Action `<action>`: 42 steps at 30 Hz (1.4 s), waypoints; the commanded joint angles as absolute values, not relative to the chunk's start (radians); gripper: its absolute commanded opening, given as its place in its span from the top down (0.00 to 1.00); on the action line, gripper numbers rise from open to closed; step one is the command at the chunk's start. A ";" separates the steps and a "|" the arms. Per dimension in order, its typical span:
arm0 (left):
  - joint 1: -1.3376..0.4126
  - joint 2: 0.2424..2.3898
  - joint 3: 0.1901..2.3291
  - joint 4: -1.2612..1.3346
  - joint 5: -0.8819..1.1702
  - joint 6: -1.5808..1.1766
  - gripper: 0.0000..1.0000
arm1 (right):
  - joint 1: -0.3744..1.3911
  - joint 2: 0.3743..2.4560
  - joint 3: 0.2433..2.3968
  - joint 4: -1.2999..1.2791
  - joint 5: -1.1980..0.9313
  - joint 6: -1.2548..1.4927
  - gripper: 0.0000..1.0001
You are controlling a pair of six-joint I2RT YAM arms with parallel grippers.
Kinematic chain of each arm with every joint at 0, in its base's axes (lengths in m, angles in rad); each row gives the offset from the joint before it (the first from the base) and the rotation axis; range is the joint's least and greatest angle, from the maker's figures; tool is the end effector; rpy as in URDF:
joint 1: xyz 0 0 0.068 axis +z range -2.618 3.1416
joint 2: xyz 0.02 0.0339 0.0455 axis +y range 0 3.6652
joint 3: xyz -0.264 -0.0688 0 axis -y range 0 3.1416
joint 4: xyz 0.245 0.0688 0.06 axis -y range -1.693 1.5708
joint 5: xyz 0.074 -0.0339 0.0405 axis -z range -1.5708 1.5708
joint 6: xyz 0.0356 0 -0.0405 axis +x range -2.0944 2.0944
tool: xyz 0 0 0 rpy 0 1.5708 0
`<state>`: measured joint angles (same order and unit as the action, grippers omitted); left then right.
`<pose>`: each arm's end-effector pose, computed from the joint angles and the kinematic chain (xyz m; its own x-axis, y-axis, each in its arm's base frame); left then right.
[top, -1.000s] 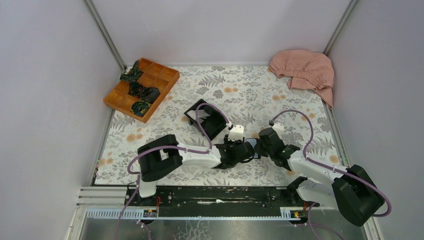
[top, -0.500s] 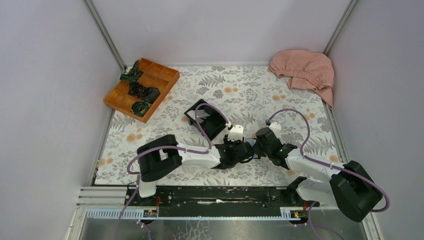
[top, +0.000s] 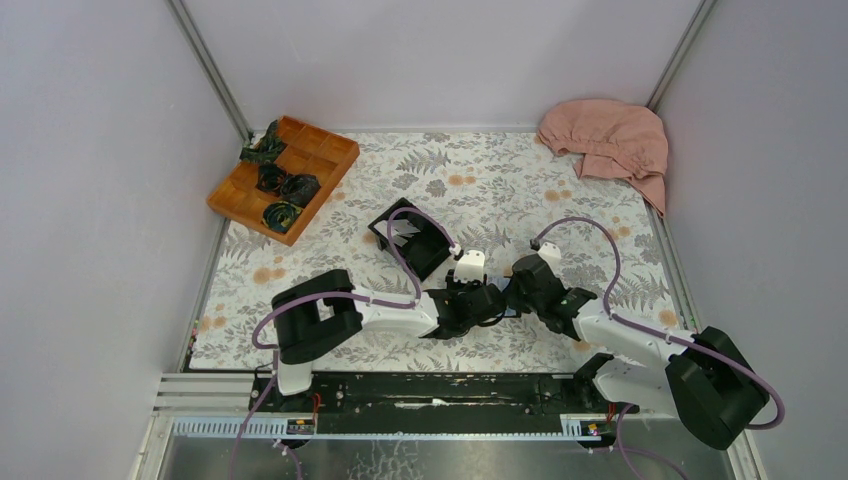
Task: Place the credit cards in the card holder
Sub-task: Turn over the card slot in the card holder.
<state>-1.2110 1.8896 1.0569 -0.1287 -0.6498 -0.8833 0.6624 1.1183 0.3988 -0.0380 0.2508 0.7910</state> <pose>0.1506 -0.3393 0.1394 -0.6649 0.0199 -0.7466 0.1724 0.9767 -0.1275 0.1688 0.1205 0.1601 -0.7035 0.3249 -0.6321 0.0663 0.9155 0.3967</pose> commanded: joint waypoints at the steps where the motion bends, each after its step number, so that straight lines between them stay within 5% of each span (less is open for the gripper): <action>1: -1.216 1.927 1.008 -0.207 -0.574 -0.900 0.55 | 0.678 1.095 0.410 0.024 0.208 0.802 0.76; 42: -1.216 1.730 0.882 -0.308 -0.641 -1.007 0.51 | 0.899 1.166 0.586 -0.070 0.367 0.766 0.76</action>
<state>-1.2110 1.7481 0.9245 -0.2218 -0.6434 -0.9707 0.8715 1.1606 0.5415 -0.0696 0.3126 0.7639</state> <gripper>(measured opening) 0.491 0.240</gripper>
